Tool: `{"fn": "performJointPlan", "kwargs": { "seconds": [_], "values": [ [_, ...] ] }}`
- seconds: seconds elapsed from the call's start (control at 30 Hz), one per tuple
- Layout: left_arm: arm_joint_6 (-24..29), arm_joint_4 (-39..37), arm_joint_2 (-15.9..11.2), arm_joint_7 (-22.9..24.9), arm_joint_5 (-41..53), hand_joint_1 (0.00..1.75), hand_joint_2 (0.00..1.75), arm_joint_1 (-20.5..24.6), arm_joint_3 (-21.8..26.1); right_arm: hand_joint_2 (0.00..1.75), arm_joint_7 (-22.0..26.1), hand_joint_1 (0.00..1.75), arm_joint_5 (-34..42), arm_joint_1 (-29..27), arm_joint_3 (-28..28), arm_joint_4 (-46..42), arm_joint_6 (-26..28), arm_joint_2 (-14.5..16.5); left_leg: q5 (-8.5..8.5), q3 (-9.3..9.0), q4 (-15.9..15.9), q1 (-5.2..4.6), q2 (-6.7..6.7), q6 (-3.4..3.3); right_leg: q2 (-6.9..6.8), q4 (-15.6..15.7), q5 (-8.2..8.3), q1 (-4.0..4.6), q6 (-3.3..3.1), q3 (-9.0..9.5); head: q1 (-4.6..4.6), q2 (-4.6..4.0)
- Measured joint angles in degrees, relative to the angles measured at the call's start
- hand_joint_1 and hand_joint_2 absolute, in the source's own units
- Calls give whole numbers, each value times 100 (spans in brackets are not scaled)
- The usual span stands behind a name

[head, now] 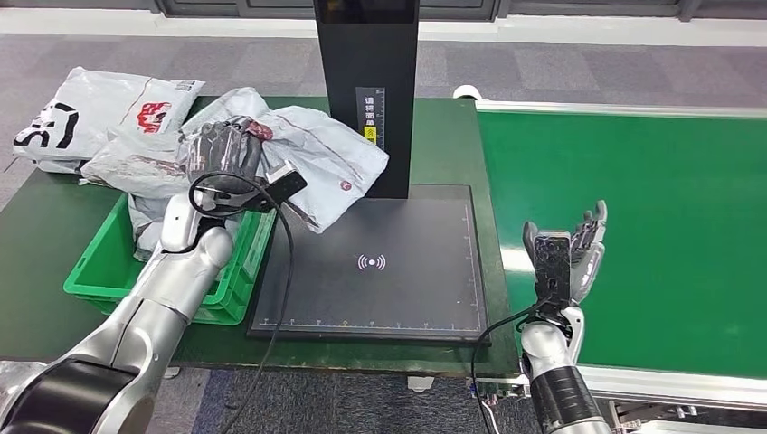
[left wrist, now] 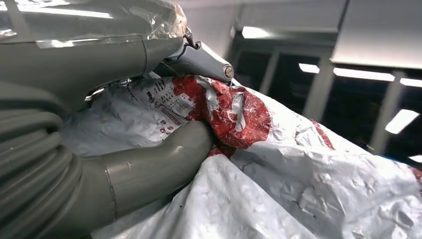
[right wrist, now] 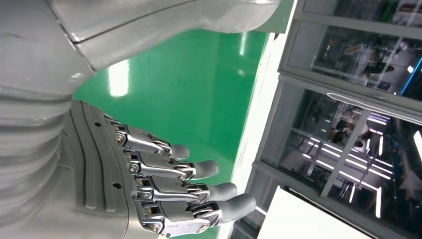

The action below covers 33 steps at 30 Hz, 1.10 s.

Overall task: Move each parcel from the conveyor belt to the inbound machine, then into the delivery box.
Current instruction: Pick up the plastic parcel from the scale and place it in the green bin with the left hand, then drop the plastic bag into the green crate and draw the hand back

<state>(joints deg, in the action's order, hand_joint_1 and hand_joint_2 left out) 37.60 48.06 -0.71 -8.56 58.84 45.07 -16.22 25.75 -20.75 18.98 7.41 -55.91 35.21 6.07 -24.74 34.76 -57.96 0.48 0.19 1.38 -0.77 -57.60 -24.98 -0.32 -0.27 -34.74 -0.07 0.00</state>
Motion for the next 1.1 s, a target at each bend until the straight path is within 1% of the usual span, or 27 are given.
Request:
{"fn": "performJointPlan", "kwargs": {
  "seconds": [0.07, 0.2, 0.3, 0.37, 0.43, 0.53, 0.63, 0.73, 0.9, 0.97, 1.03, 1.1],
  "values": [
    [138, -14, -64, 236, 252, 175, 175, 0, 0, 175, -2, 0, 3, 0, 0, 0, 5, 1, 0, 0, 0, 0, -1, 0, -1, 0, 0, 2, 0, 0, 0, 0],
    [209, -45, -167, 428, 490, 175, 175, 1, 1, 175, -5, 0, 3, -1, 0, 0, 7, 1, 1, 0, 0, 0, 0, 1, 1, -1, 0, 3, -1, 0, 0, 0],
    [214, -52, -244, 898, 1049, 175, 175, -1, 76, 175, -11, 0, 3, 1, 0, 0, 6, 3, 1, 4, 1, 1, 0, 1, -1, -2, 0, 3, -1, 0, 0, 0],
    [214, -54, -338, 1276, 1516, 175, 175, -3, 243, 175, -17, 0, 3, 3, 0, 3, -1, 6, 0, 6, 2, 1, 8, 2, 5, -3, 0, 3, -1, -3, 0, 0],
    [214, -78, -481, 1549, 1838, 175, 175, -4, 521, 175, -20, 0, 5, 7, 0, 17, -7, 8, -1, 5, 3, 1, 23, 4, 17, -4, 1, 3, -2, -9, 0, 0],
    [214, -243, -739, 1731, 2100, 175, 175, -3, 1048, 175, -18, 0, 20, 23, 0, 67, -5, 8, -1, 3, 4, 1, 36, 6, 31, -4, 1, 5, -4, -17, 0, 0],
    [214, -555, -912, 1837, 2279, 175, 175, -3, 1456, 175, -13, 0, 23, 41, 0, 112, 8, 10, 1, 6, 5, 5, 30, 9, 26, -6, -1, 8, -7, -20, 0, 0],
    [214, -775, -997, 1939, 2376, 175, 175, -1, 1657, 175, -11, 0, 17, 71, 0, 151, 10, 19, 2, 9, 5, 7, 18, 11, 16, -7, -2, 10, -8, -20, 0, 0],
    [172, -1203, -1048, 2349, 2589, 175, 175, 24, 1719, 175, -58, 0, -64, 109, 0, 176, 12, 67, 2, 10, 5, 6, 17, 10, 17, -7, -1, 4, -8, -19, 0, 0],
    [31, -1379, -1077, 2474, 2642, 117, 175, 52, 1733, 175, -94, 0, -103, 118, 0, 177, 4, 75, 2, 9, 4, 5, 18, 10, 18, -7, -1, 3, -8, -20, 0, 0],
    [-355, -1571, -1093, 2402, 2539, 30, 175, 106, 1790, 175, -126, 0, -130, 124, 0, 177, -18, 78, 2, 9, 4, 3, 17, 10, 16, -7, -1, 4, -8, -21, 0, 0],
    [-867, -1757, -1086, 2188, 2324, 0, 175, 148, 1886, 175, -133, 0, -137, 125, 0, 177, -61, 78, 2, 9, 4, 2, 16, 10, 15, -6, -1, 4, -8, -21, 0, 0]
  ]
}}
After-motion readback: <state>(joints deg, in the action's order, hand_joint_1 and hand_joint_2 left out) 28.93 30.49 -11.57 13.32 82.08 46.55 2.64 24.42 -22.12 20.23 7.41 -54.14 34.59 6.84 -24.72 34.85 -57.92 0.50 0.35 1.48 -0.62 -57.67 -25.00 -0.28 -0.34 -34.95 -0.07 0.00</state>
